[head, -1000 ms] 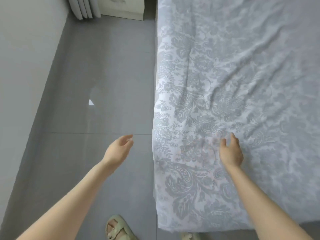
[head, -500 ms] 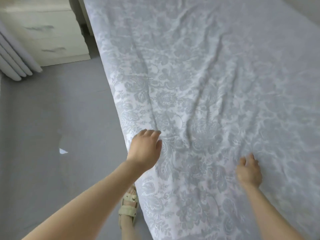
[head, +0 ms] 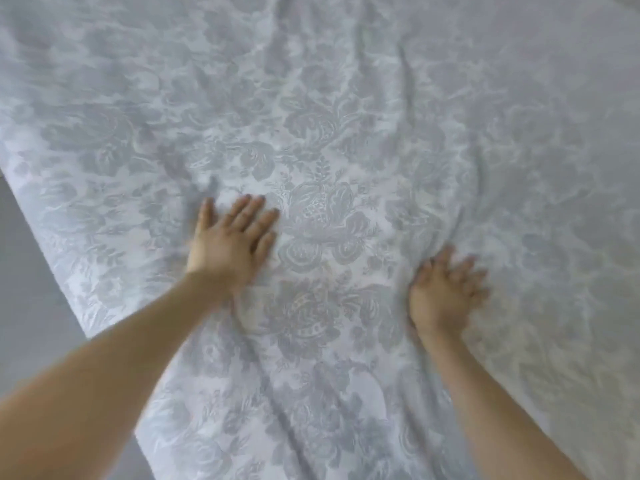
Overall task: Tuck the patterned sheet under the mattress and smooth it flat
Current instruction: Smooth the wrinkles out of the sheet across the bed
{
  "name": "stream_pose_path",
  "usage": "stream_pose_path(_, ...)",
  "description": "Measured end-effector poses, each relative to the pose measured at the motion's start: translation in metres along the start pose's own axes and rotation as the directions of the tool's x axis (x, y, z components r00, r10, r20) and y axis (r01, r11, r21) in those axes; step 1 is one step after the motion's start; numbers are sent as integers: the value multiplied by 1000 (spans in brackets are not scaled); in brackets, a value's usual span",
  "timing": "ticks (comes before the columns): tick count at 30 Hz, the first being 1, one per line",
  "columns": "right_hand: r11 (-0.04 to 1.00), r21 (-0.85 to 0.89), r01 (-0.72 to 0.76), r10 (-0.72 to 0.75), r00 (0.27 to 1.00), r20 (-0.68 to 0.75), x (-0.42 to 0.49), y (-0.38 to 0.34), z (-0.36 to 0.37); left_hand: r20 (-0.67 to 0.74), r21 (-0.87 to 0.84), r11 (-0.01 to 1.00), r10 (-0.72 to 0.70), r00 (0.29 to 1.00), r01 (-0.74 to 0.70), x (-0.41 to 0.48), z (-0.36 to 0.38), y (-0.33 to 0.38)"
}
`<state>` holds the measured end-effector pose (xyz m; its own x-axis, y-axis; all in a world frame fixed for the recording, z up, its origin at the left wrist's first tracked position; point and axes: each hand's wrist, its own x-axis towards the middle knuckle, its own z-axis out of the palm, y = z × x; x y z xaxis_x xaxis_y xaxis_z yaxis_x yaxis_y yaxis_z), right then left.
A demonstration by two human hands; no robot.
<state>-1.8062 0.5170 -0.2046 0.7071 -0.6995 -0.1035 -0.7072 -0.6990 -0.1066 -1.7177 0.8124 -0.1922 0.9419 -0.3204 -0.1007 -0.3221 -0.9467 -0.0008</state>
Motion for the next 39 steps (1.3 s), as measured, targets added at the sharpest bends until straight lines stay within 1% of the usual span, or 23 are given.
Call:
stream_pose_path(2,938,-36,346,-346,938,3,-60,-92,21,-59,-66,988,-144,988,140,-18,5,-69)
stream_pose_path(5,657,8,754,-748,651,134,-164,-149,27,19,-105,912,-396,918,395,-43,3,-100)
stream_pose_path(7,484,74,872,-860,458,223,-185,-146,16,108,-106,833,-533,839,543,-54,-6,-92)
stream_pose_path(8,448,110,887,-884,421,202,-174,-140,8,151,-76,819,-555,818,569,-54,-17,-89)
stream_pose_path(9,454,123,883,-889,439,132,-154,-133,0,172,-27,821,-558,812,570,-49,-28,-88)
stream_pose_path(10,515,124,848,-857,513,49,-130,-122,-9,141,20,836,-545,827,548,-41,-41,-88)
stream_pose_path(11,634,125,763,-766,642,-29,-102,-104,-16,74,47,867,-498,864,496,-30,-52,-87)
stream_pose_path(12,766,131,629,-624,777,-84,-73,-79,-23,-3,52,917,-397,918,397,-19,-62,-85)
stream_pose_path(14,949,116,292,-281,954,-102,-24,-17,-34,-105,30,994,-100,989,104,3,-76,-69)
stream_pose_path(16,992,76,-96,96,995,-3,-2,32,-35,-25,21,986,167,986,-166,33,-73,-44)
stream_pose_path(18,928,56,-368,364,929,63,6,31,-30,95,13,935,352,931,-355,67,-57,-30)
stream_pose_path(19,903,48,-428,426,904,47,8,8,-25,137,52,918,384,913,-394,84,-47,-39)
stream_pose_path(21,939,74,-335,336,942,1,5,-74,-6,111,120,962,231,967,-244,109,-23,-94)
stream_pose_path(23,997,65,-29,34,996,-79,-29,-186,21,46,81,997,-7,999,4,112,-9,-178)
stream_pose_path(24,984,38,175,-171,981,-93,-63,-242,35,48,60,997,-56,997,53,104,-6,-215)
stream_pose_path(26,847,72,526,-528,849,9,-140,-337,50,109,47,994,-100,989,95,90,-12,-266)
stream_pose_path(27,774,127,621,-631,773,62,-167,-368,49,142,70,993,-99,985,90,86,-17,-281)
stream_pose_path(29,670,190,718,-741,663,107,-182,-393,36,190,103,994,-54,980,34,89,-29,-295)
stream_pose_path(31,660,168,732,-750,655,93,-149,-378,21,162,79,996,36,986,-49,109,-49,-292)
stream_pose_path(33,799,142,585,-589,808,-15,-90,-344,10,95,87,986,133,987,-141,149,-75,-287)
stream_pose_path(35,960,134,248,-233,965,-118,-25,-304,-8,5,93,955,283,959,-282,190,-88,-279)
stream_pose_path(37,976,140,-168,182,979,-96,26,-250,-17,-38,98,900,429,902,-424,229,-90,-262)
stream_pose_path(39,865,142,-480,486,874,-2,59,-213,-34,-22,77,854,517,856,-514,271,-87,-238)
